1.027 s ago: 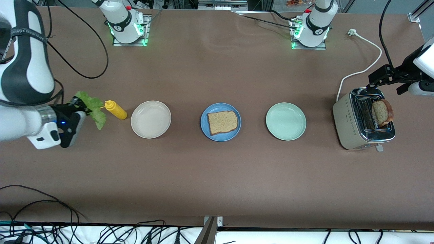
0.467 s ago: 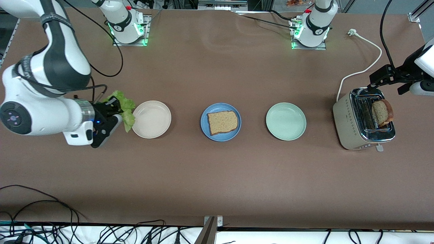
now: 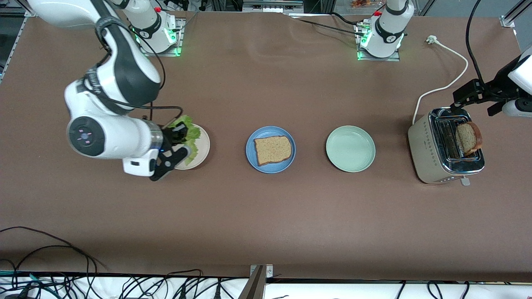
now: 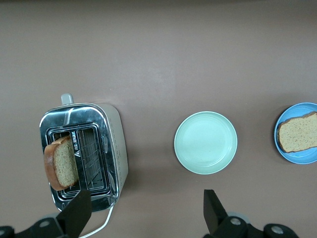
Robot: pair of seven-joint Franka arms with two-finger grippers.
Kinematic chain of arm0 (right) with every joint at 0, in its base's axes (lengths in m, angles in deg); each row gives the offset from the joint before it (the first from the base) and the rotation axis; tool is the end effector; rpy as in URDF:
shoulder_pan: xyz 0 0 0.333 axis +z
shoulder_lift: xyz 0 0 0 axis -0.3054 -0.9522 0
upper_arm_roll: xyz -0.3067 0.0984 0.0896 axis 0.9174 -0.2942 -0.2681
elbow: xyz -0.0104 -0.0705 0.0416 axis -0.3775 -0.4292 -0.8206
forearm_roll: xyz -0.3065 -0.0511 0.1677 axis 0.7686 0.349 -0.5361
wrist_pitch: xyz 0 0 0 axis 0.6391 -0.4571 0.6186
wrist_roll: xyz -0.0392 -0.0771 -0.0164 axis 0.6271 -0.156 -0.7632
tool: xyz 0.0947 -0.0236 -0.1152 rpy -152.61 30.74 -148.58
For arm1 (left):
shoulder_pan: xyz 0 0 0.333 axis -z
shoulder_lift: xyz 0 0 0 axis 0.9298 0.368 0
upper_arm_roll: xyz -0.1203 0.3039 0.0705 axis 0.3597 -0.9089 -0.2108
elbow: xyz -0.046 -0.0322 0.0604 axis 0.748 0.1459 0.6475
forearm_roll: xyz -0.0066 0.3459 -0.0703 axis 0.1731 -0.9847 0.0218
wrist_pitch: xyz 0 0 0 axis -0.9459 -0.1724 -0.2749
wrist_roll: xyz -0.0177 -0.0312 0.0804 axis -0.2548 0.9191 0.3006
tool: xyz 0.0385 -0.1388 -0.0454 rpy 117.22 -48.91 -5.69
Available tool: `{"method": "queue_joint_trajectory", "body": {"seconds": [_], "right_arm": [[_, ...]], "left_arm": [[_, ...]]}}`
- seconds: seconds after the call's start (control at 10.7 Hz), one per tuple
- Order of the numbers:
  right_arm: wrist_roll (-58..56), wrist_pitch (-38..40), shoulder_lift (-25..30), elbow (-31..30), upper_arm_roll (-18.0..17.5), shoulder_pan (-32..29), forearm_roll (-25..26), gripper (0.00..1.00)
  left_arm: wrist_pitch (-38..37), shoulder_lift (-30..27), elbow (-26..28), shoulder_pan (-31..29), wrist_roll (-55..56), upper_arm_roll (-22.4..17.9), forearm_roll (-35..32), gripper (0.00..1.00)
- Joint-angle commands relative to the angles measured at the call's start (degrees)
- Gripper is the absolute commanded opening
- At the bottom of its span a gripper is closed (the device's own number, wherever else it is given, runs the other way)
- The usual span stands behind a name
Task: Make sandwich in blue plate with both arms
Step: 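Carry the lettuce with the right gripper over the bread on the blue plate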
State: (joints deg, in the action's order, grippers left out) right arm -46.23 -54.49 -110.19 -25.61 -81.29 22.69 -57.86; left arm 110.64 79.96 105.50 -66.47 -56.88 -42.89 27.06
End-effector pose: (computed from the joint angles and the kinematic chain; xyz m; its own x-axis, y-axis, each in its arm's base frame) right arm 0.6075 0.2519 0.4139 0.7817 0.5997 -0.1714 0.5424 -0.7893 -0.2877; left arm 0.5291 -0.0121 0.5979 0.9985 -0.0490 0.0227 -0.0500 -0.9978 0.0445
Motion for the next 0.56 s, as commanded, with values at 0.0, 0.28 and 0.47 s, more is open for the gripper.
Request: {"method": "queue_joint_trajectory", "body": {"seconds": [0.0,0.28,0.47], "right_arm": [[6.19,-4.04,-1.17,-0.57,-0.05,3.26,-0.53,0.0],[9.18,-8.88,-1.35,-3.73,0.04,6.25,-0.09,0.0],[9.19,-13.18,-2.05,-5.41,0.04,7.92,-0.09,0.0]], "left_arm": [[-1.13,0.5,-1.32,0.0,-1.18,-0.08,0.42,1.0],[-1.13,0.5,-1.32,0.17,-1.27,0.01,-0.98,1.0],[-1.13,0.5,-1.32,0.17,-1.35,0.01,-1.34,1.0]]}}
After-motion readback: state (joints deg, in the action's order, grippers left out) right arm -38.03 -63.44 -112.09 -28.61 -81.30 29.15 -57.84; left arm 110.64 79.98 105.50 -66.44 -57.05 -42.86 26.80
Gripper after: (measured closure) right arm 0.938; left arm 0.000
